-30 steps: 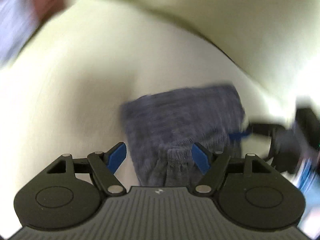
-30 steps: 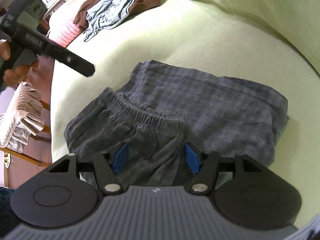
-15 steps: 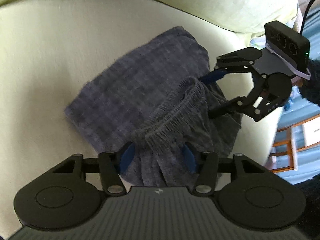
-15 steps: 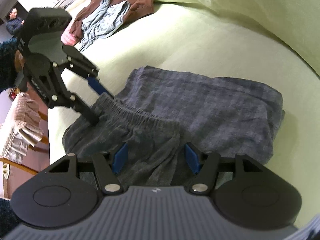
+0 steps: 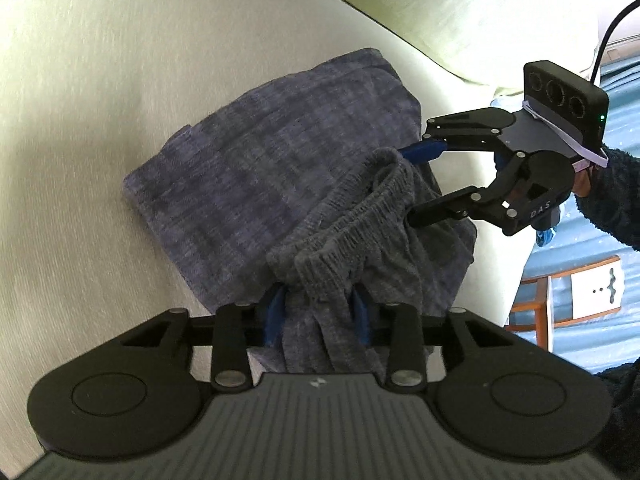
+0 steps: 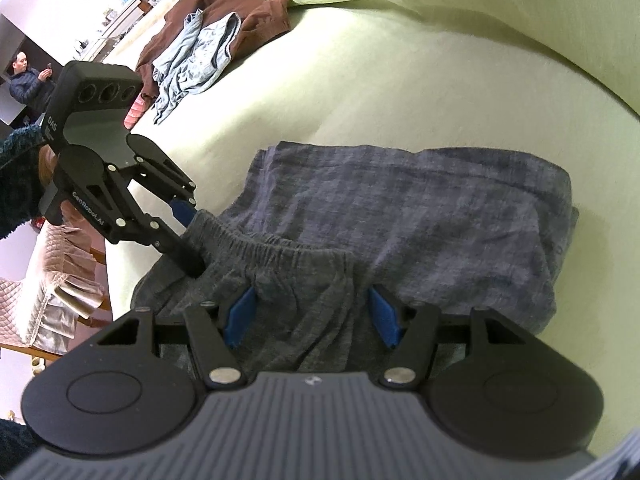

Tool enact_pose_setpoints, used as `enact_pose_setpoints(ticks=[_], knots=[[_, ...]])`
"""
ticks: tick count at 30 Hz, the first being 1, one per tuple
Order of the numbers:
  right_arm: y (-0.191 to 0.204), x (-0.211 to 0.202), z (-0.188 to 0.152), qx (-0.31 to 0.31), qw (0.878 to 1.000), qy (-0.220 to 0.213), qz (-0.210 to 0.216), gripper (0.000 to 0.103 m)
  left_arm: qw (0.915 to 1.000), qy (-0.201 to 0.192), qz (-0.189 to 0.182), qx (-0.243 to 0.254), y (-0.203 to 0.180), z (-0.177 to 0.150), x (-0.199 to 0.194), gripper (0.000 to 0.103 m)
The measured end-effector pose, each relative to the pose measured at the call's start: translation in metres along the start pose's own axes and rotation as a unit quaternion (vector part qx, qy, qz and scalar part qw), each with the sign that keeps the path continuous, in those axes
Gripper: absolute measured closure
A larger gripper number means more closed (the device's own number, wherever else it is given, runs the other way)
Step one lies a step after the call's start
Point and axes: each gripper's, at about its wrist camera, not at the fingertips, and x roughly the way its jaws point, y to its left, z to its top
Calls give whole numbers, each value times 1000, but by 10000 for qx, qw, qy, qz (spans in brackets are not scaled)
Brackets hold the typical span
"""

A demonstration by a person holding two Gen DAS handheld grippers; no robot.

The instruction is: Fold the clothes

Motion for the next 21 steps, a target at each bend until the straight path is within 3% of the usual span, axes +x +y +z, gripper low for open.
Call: enact_pose_setpoints(ticks=[4,6,8,9,13,17,21], knots=[[3,-1,-1,-23,10000,-27,28,45,9999,-3,-151,-56,1,0,3,61],[3,3,-2,-21,10000,-1,6,46,9999,-34,-118,25,-1,0,3,77],[3,6,-3,-29,10000,-9,-28,61,9999,-109,-84,67,-3,-1,2,84],[4,5,-4,-68,10000,-55,-48,76,9999,-127,-73,79,-4,-1,1,86],[14,-9,-8,-265,9994,-225,-58,88,9986,-431,97,297,-27,-11,-12,89],[31,-32,-11,-435,9977,-481,-172,91,9963,-657,271,490,-47,-13,-23,89],[33,-45,3,-408,9955,-751,-407,91,9934,-968,452,423,-43,10,-35,89]])
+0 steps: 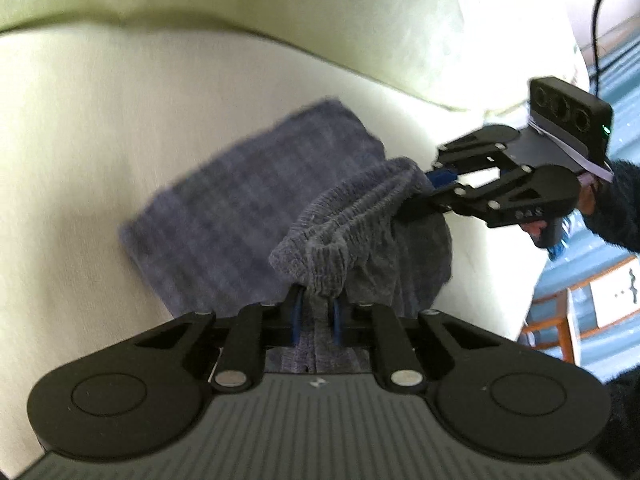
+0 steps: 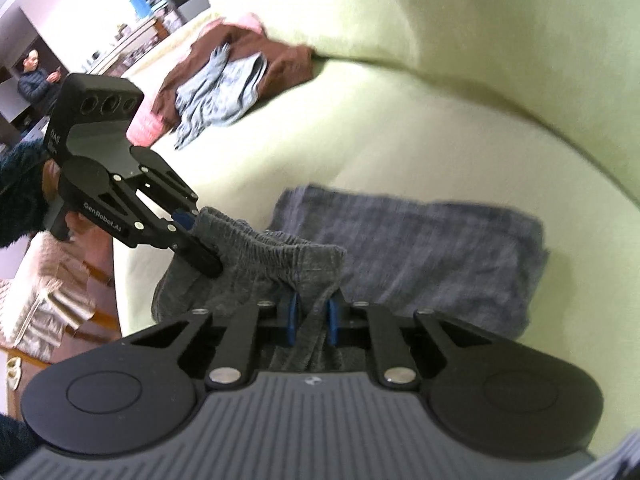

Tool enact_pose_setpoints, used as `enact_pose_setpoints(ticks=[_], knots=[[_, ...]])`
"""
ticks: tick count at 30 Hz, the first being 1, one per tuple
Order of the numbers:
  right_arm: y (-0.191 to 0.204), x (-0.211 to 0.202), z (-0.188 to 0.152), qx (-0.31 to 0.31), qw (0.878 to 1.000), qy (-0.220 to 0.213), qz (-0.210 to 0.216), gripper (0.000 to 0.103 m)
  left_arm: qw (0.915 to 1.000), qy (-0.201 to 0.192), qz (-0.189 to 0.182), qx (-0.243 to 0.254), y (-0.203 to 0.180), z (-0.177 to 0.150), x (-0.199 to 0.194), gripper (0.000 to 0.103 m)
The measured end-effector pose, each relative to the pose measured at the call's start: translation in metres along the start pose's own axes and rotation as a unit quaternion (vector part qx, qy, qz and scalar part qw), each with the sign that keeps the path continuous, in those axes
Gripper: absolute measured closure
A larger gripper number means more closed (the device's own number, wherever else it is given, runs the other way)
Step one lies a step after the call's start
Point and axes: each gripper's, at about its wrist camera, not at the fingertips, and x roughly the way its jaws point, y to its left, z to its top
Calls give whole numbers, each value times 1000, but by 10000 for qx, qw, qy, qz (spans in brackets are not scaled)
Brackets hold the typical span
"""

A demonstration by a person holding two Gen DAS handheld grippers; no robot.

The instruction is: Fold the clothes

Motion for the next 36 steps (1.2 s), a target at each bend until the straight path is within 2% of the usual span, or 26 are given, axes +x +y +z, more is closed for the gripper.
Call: enact_pose_setpoints(ticks=[7,9,14,18,20,21,22,24,27,30,32,34,36], knots=[[-20,38,37,-196,9993,270,-184,91,9990,189,347,-209,32,24,19,89],[-21,47,45,-284,9987,347,-233,91,9988,140,400,-254,38,27,21,89],[-25,60,54,-326,9981,463,-255,91,9981,62,395,-476,51,28,26,88],[-27,70,52,-292,9969,626,-367,91,9981,144,404,-446,54,29,35,86],[-29,71,51,-225,9968,661,-394,91,9978,167,387,-521,58,29,41,80],[-30,73,50,-181,9965,705,-420,89,9975,192,407,-552,59,28,43,74],[-31,74,50,-142,9961,754,-444,83,9972,221,432,-576,60,27,45,74],[-33,78,49,9,9949,881,-500,79,9963,208,463,-699,61,29,42,72],[-28,67,52,106,9942,719,-790,61,9946,80,559,-869,58,28,27,67],[-13,41,52,62,9943,289,-1029,61,9906,-169,616,-1210,53,16,-3,64],[5,33,49,-33,9971,161,-749,66,9857,-336,585,-1546,51,1,-23,64],[18,31,49,-94,9988,138,-470,77,9814,-409,524,-1801,50,-10,-28,64],[33,48,46,-247,9989,289,-283,78,9748,-563,385,-2125,43,-28,-32,64]])
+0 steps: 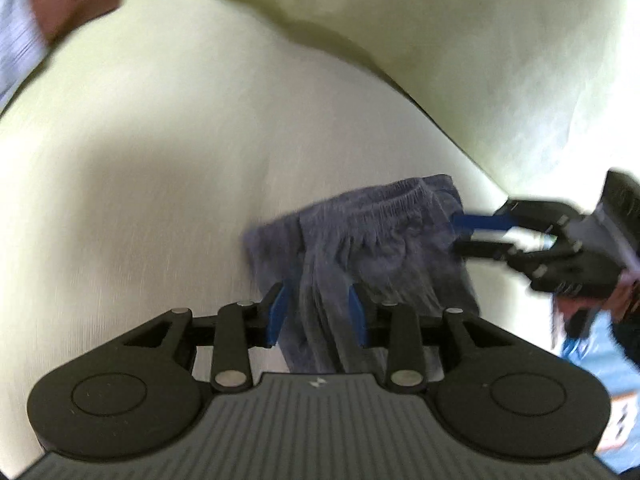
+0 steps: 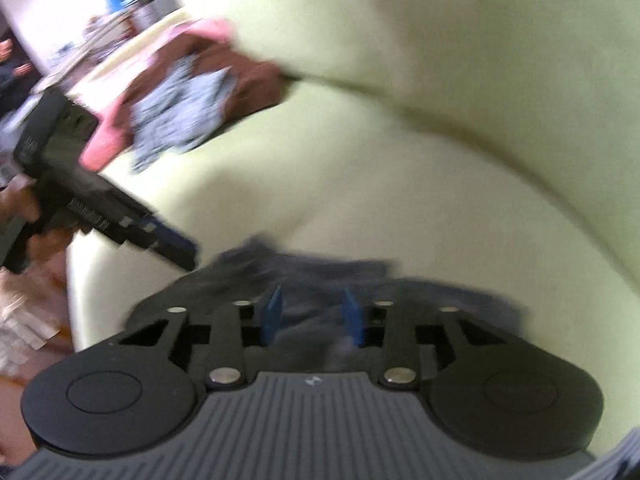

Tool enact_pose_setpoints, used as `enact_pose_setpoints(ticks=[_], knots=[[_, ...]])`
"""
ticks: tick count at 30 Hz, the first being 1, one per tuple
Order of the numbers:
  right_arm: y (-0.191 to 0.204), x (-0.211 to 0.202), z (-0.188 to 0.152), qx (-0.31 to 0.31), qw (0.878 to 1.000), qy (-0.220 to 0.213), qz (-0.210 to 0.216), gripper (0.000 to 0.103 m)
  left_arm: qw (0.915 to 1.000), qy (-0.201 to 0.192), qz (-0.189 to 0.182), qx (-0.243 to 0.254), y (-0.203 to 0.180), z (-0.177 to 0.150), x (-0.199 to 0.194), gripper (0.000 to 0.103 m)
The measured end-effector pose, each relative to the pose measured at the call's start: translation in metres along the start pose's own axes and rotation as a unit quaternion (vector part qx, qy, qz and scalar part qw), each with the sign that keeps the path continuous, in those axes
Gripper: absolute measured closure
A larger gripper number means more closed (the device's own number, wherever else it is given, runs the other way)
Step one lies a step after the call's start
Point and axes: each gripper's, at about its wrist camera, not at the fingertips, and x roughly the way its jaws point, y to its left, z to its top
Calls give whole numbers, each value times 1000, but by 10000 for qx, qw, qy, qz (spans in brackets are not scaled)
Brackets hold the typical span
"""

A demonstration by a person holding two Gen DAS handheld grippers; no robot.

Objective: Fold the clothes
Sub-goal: 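Grasp the folded shorts' edge with the left tool while the right tool grasps beside it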

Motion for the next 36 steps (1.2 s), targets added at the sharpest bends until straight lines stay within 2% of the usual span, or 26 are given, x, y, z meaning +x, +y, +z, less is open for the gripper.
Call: enact_pose_setpoints(ticks=[2,4,5,7,9,10,12,13,14,16,17,19,22,25,27,29,32,33,36], knots=[[3,14,-1,25,10000,34,11,78,9992,-160,-275,-241,-1,-10,-3,64],[-2,36,-5,249,9994,143,-183,78,9972,-374,-528,-361,-7,-13,-1,64],[-5,42,-6,371,9988,201,-235,78,9950,-584,-714,-377,-12,-14,-2,64],[-15,47,-9,710,9972,179,-175,78,9936,-717,-818,-309,-16,-13,1,63],[-21,45,-12,973,9952,93,-47,79,9954,-659,-683,-102,-25,-12,14,63],[-23,44,-12,1005,9949,80,-39,80,9973,-484,-556,71,-27,-15,30,64],[-24,44,-16,931,9952,156,-240,81,9988,-254,-335,250,-22,-24,54,64],[-24,44,-17,850,9957,188,-328,88,9990,-178,-201,364,-19,-33,66,64],[-24,45,-18,753,9961,211,-398,90,9975,-409,-258,519,-15,-41,71,63],[-23,44,-21,604,9968,182,-496,92,9983,-440,-221,301,-13,-36,67,69],[-23,41,-21,600,9967,173,-525,92,9975,-572,-169,387,-19,-35,58,75],[-20,34,-20,594,9964,101,-595,91,9953,-774,-101,576,-30,-39,41,76],[-8,4,-28,432,9964,-280,-676,87,9934,-860,-86,755,-43,-52,23,75],[0,-14,-44,318,9960,-449,-707,87,9947,-623,199,794,-39,-65,38,75],[1,-12,-64,237,9956,-179,-888,89,9957,-627,303,618,-28,-74,61,73],[2,-9,-82,157,9941,90,-1073,89,9953,-687,373,579,-30,-72,63,73],[-1,-8,-96,63,9930,-21,-1182,90,9943,-783,474,539,-33,-67,63,74],[-1,-12,-95,80,9927,-64,-1202,89,9936,-806,503,603,-38,-67,58,78],[6,-34,-89,90,9910,-378,-1282,88,9926,-877,504,670,-43,-73,40,78]])
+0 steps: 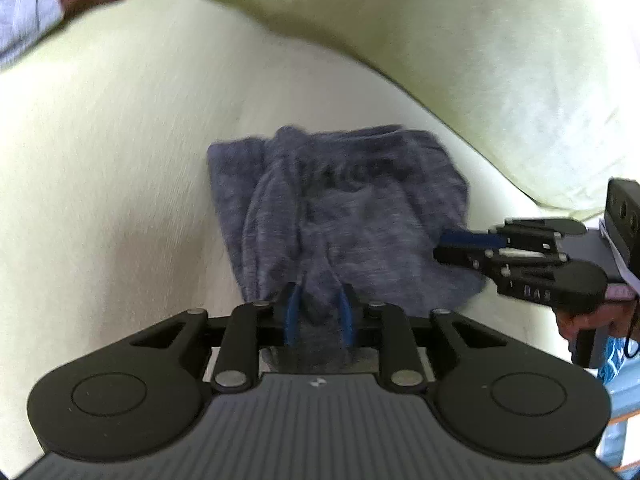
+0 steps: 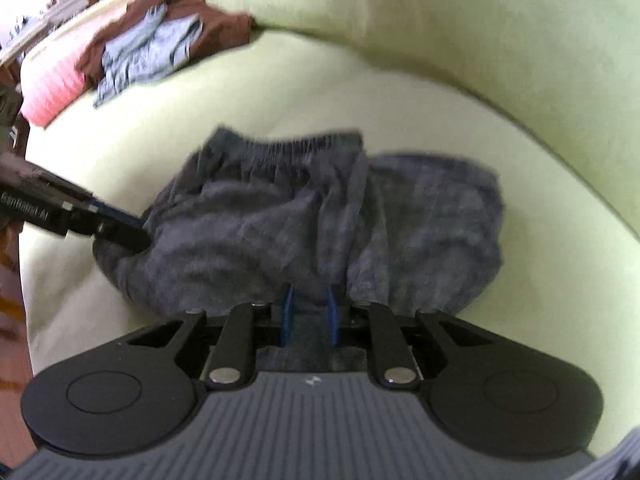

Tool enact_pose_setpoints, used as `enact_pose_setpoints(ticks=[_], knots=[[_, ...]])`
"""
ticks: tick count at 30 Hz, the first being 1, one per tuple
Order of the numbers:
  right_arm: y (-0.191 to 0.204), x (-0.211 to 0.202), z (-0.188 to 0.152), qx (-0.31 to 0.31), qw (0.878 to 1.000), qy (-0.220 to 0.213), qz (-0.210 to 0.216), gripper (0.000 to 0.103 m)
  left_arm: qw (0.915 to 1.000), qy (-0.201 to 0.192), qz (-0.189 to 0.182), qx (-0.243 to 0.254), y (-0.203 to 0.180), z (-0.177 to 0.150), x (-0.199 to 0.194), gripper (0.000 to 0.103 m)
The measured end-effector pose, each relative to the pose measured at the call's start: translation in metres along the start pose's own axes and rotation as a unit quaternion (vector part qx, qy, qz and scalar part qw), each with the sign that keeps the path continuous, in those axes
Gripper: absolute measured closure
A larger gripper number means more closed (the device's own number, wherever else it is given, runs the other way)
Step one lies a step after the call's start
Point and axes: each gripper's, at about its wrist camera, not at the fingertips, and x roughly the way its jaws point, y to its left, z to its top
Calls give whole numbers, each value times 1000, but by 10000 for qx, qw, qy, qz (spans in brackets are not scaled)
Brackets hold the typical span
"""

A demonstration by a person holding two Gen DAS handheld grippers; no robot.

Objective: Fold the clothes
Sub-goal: 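Grasp the folded shorts' edge with the left tool while the right tool grasps beside it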

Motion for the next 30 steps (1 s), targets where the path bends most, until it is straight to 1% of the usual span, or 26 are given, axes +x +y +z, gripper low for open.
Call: enact_pose_setpoints(ticks=[2,4,6,7,9,10,12,13,15,17,19,21,22,23,24,25,26,27,28,29,30], knots=[[-1,-16,2,3,9996,-271,12,87,9997,-238,-33,-11,-2,8,-15,78],[-4,-21,4,-34,9989,-465,23,87,9990,-417,-62,131,-4,23,-11,76],[-9,-11,16,-75,9971,-751,-43,87,9983,-499,-56,284,-2,44,9,76],[-10,-4,22,-73,9963,-855,-71,87,9982,-514,-43,310,-1,49,18,76],[-13,15,34,-58,9946,-1029,-139,87,9983,-511,-89,265,9,70,50,76],[-17,25,40,-62,9936,-1110,-179,87,9983,-511,-101,249,11,72,52,76],[-24,46,45,-51,9951,-965,-197,87,9991,-380,-119,116,23,81,79,76],[-28,58,47,-42,9961,-861,-199,86,9990,-402,-160,89,25,82,82,76],[-32,71,45,-94,9970,-735,-239,83,9987,-466,-198,-87,28,85,79,76],[-34,63,47,-51,9967,-794,-183,79,9985,-506,-137,-183,27,84,64,75],[-30,47,48,-109,9958,-883,-206,67,9980,-585,-26,-257,27,79,42,73],[-13,20,43,-548,9938,-958,-121,62,9974,-459,164,-527,32,60,17,70],[-6,12,40,-749,9926,-956,-58,58,9971,-407,220,-605,34,54,14,70],[6,3,34,-1073,9900,-914,54,55,9959,-321,263,-798,37,43,6,70],[24,-7,24,-1547,9841,-843,224,53,9942,-228,304,-1011,40,30,-2,70],[35,-13,16,-1865,9786,-798,336,49,9918,-136,344,-1223,42,18,-11,70],[48,-15,6,-2285,9696,-774,415,45,9849,-48,321,-1703,46,1,-16,70],[65,-18,-7,-2806,9556,-750,495,42,9790,-34,285,-2018,49,-9,-17,70],[77,-16,-18,-3207,9429,-759,485,42,9730,-33,249,-2296,50,-17,-18,70],[86,-13,-27,-3542,9309,-785,425,42,9609,-107,181,-2762,53,-30,-18,68],[95,-7,-38,-3956,9142,-806,356,42,9453,-193,107,-3253,55,-43,-19,62]])
